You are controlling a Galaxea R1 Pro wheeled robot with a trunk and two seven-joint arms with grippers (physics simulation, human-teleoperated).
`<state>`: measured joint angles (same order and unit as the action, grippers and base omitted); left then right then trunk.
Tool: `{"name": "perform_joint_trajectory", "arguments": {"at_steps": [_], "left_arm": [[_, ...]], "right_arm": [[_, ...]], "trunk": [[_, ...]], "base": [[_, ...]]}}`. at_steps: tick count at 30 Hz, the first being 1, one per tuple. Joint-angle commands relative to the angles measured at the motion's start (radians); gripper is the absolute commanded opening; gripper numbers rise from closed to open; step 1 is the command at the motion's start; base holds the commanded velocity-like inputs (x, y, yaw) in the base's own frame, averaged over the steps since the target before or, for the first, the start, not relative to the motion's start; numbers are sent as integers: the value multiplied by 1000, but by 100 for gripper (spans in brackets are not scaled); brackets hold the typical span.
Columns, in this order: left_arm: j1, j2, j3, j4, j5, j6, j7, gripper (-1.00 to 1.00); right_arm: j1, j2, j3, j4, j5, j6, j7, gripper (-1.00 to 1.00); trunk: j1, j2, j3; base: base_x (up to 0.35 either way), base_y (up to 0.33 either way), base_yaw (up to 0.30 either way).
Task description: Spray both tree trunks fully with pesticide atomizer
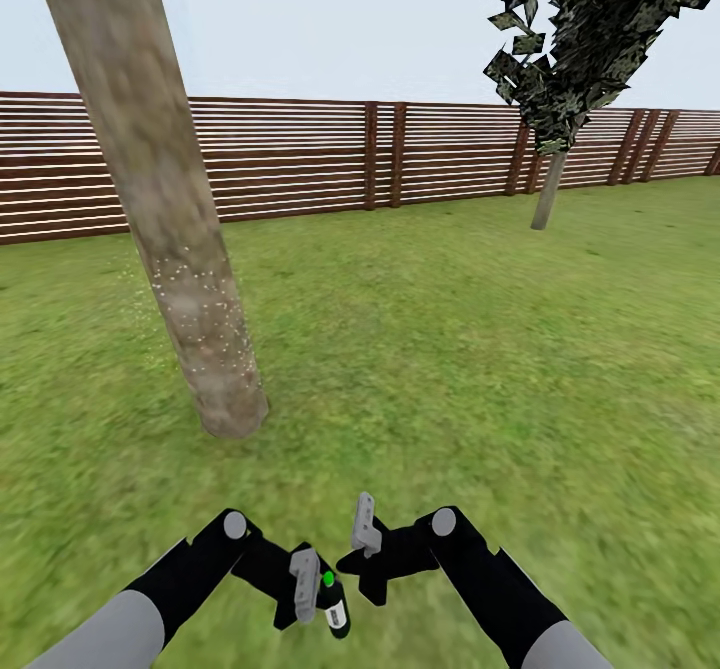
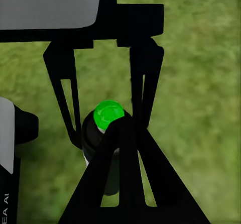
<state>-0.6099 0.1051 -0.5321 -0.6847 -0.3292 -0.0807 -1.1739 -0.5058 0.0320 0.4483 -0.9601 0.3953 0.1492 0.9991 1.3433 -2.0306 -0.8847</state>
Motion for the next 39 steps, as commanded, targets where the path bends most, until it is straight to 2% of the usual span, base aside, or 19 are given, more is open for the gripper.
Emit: {"name": "perform_joint_trajectory", "arguments": {"at_steps": [1, 12, 15, 18, 25, 26, 27, 29, 31, 33, 34, 35, 36, 37, 38, 39], "left_arm": [[-1, 1, -2, -7, -5, -8, 0, -100], [-1, 1, -2, -16, -4, -7, 2, -100], [-1, 2, -3, -18, 26, -8, 1, -100], [-1, 2, -3, -18, 37, -10, 0, -100], [-1, 4, -5, -10, 31, -6, 4, -100], [0, 12, -4, -6, 28, -4, 6, -100], [4, 37, -4, 2, 16, 0, 11, -100], [9, 100, -1, 14, -19, 8, 16, -100], [12, 168, 6, 56, -25, 10, 23, -100], [14, 189, 61, 138, -25, 10, 98, -100], [15, 192, 113, 205, -23, 10, 187, -100], [16, 190, 149, 260, -20, 9, 254, -100], [16, 185, 192, 330, -1, 5, 331, -100], [16, 175, 233, 397, 43, 1, 396, -100], [16, 169, 265, 451, 109, -5, 450, -100], [17, 166, 286, 488, 202, -14, 507, -100]], "right_arm": [[0, 0, 0, -2, 2, 9, 4, -100], [0, 0, 0, -2, 2, 10, 4, -100], [0, 0, 0, -2, 2, 9, 4, -100], [0, 0, 0, -2, 2, 10, 4, -100], [0, 0, 0, -2, 2, 10, 4, -100], [0, 0, 0, -2, 2, 10, 4, -100], [0, 0, 0, -2, 2, 10, 4, -100], [0, 1, 1, -2, 1, 10, 4, -100], [0, 0, 1, -1, 1, 9, 3, -100], [0, -1, 1, 3, 0, 9, -3, -100], [0, -12, 0, 33, -2, 9, -35, -100], [1, -21, -2, 66, -5, 7, -83, -100], [1, -25, -18, 127, -8, 5, -178, -100], [1, -25, -58, 197, -15, 2, -283, -100], [1, -24, -128, 267, -36, -3, -380, -100], [1, -22, -239, 340, -82, -27, -476, -100]], "trunk": [[0, 0, -1], [0, 0, -1], [0, 0, -1], [0, 0, -1], [0, 0, -1], [0, 0, -1], [0, 0, -1], [0, 0, -1], [0, 0, -1], [0, 0, -1], [0, 0, -1], [0, 0, -1], [0, 0, -1], [0, 0, -1], [0, 0, -1], [0, 0, -1]], "base": [[0, 0, 0], [0, 0, 0], [0, 0, 0], [0, 0, 0], [0, 0, 0], [0, 0, 0], [0, 0, 0], [0, 0, 0], [0, 0, 0], [0, 0, 0], [0, 0, 0], [0, 0, 0], [0, 0, 0], [0, 0, 0], [0, 0, 0], [0, 0, 0]]}}
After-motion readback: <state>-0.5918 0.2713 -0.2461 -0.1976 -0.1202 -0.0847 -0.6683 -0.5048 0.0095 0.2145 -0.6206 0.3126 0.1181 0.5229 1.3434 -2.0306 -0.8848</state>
